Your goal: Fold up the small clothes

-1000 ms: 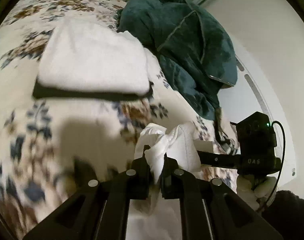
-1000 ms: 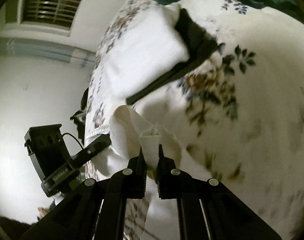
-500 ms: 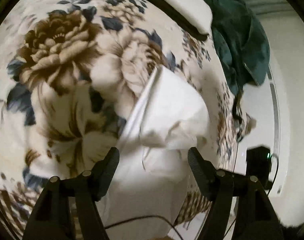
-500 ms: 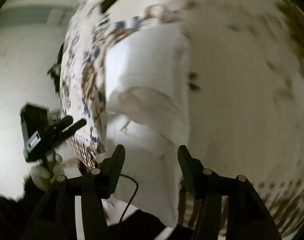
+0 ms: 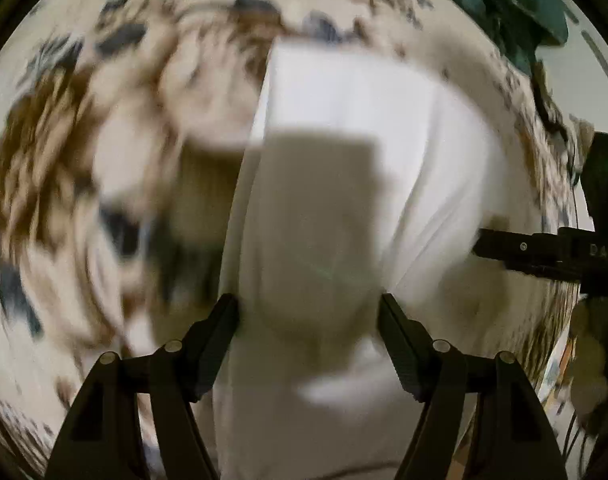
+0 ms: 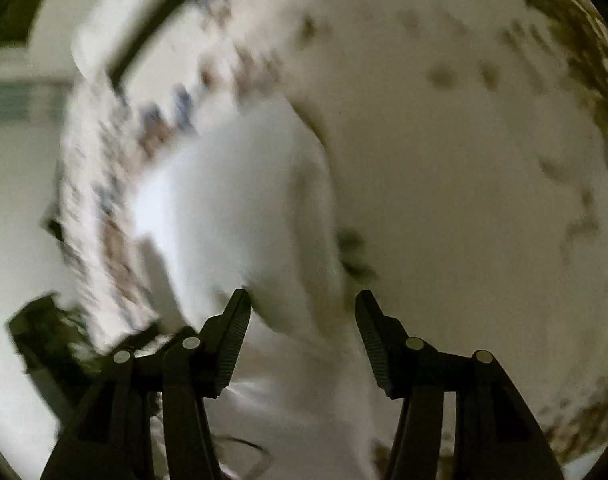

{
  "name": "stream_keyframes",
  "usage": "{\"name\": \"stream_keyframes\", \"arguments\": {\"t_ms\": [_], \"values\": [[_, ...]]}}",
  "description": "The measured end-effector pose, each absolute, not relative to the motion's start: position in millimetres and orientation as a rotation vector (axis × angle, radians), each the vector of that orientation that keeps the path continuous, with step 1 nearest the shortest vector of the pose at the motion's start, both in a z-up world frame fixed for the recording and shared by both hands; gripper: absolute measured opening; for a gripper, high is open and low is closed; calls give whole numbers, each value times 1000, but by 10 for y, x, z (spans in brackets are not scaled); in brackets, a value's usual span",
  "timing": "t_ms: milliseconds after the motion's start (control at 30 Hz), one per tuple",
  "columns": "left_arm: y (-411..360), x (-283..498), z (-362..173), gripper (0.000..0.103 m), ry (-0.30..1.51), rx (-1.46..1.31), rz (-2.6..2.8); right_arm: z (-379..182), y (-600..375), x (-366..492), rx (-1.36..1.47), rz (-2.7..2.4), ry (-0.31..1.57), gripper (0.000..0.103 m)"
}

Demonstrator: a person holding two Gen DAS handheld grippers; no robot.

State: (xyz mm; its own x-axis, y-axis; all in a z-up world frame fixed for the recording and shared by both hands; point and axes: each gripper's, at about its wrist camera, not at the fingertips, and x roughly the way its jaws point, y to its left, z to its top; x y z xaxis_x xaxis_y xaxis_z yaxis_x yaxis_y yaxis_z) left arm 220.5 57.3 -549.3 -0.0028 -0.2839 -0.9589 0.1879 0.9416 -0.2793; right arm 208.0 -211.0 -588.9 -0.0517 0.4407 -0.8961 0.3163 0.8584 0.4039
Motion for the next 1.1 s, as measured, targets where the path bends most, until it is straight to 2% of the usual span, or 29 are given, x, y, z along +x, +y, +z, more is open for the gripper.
{"name": "stream_keyframes", "arguments": {"t_ms": [167, 333, 367, 400, 467, 500, 533, 667, 767, 867, 900, 933, 967, 1000, 1100], "values": [[937, 1961, -5433, 69, 1571, -197, -324, -5920, -2229, 1677, 589, 97, 1684, 57], [1263, 2109, -5423, 69, 1496, -717, -331, -5711, -2358, 1628, 747, 118, 1555, 54], [1242, 2186, -5473, 69, 1493, -774, -337, -5707, -2334, 1651, 753, 122, 1539, 48], [1193, 2269, -5498, 69, 1482, -791, -339, -5708, -2297, 1677, 734, 121, 1537, 27], [1114, 2378, -5527, 61, 1460, -765, -300, -5735, -2171, 1748, 654, 121, 1540, 19], [1093, 2419, -5543, 28, 1453, -757, -288, -5752, -2131, 1774, 634, 117, 1540, 15], [1062, 2450, -5564, 5, 1461, -725, -269, -5761, -2107, 1788, 622, 111, 1544, 12], [1096, 2424, -5471, 5, 1394, -580, -251, -5734, -2156, 1777, 585, 67, 1525, 8], [1109, 2446, -5577, 6, 1424, -607, -262, -5854, -2154, 1763, 582, 80, 1546, 8], [1058, 2396, -5514, 11, 1456, -618, -323, -5923, -2112, 1772, 565, 114, 1617, 12], [1051, 2364, -5445, 21, 1454, -609, -336, -5898, -2132, 1754, 591, 135, 1638, 19], [1061, 2301, -5352, 36, 1446, -597, -354, -5861, -2159, 1712, 621, 158, 1648, 35], [1092, 2202, -5260, 50, 1441, -584, -368, -5807, -2189, 1641, 654, 177, 1651, 46], [1137, 2073, -5189, 79, 1448, -565, -369, -5750, -2221, 1545, 682, 194, 1652, 59], [1214, 1730, -5112, 81, 1492, -562, -383, -5694, -2231, 1196, 727, 232, 1699, 59]]}}
